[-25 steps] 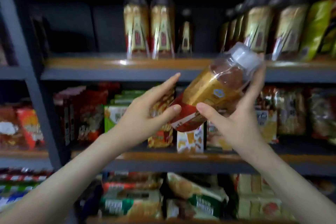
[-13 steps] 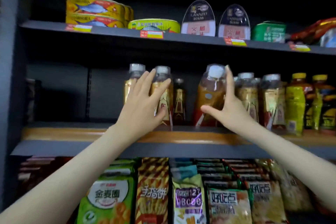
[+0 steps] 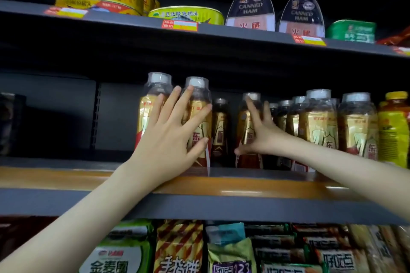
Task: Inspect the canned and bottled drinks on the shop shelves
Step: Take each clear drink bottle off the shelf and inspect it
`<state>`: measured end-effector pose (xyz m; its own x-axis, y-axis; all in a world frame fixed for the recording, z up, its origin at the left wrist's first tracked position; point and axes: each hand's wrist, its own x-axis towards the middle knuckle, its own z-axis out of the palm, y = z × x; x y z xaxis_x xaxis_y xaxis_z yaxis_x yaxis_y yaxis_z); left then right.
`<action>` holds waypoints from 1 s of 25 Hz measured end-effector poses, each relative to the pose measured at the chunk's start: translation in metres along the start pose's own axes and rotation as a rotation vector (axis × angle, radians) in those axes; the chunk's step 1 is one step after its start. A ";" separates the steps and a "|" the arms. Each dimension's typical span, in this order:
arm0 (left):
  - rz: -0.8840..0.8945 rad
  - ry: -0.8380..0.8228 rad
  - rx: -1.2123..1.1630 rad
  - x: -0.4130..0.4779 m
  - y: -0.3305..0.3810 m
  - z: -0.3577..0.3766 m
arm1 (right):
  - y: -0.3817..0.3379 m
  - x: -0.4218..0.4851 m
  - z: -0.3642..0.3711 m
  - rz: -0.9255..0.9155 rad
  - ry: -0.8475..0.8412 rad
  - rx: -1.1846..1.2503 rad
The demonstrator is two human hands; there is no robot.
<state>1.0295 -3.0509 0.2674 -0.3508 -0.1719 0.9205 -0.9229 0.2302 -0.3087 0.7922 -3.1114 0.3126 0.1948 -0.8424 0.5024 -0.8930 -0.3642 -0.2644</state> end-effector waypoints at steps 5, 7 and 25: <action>0.003 -0.002 0.037 0.000 0.001 0.001 | 0.003 0.012 0.007 -0.014 0.004 -0.030; 0.009 0.001 0.052 0.001 0.000 0.001 | 0.005 0.024 0.011 0.008 0.007 -0.033; 0.029 0.058 0.080 -0.001 0.001 0.006 | 0.026 0.085 0.026 0.089 -0.071 -0.586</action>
<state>1.0281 -3.0566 0.2651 -0.3703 -0.1096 0.9224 -0.9228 0.1568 -0.3518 0.7959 -3.2034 0.3268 0.1177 -0.8917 0.4371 -0.9782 -0.0282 0.2059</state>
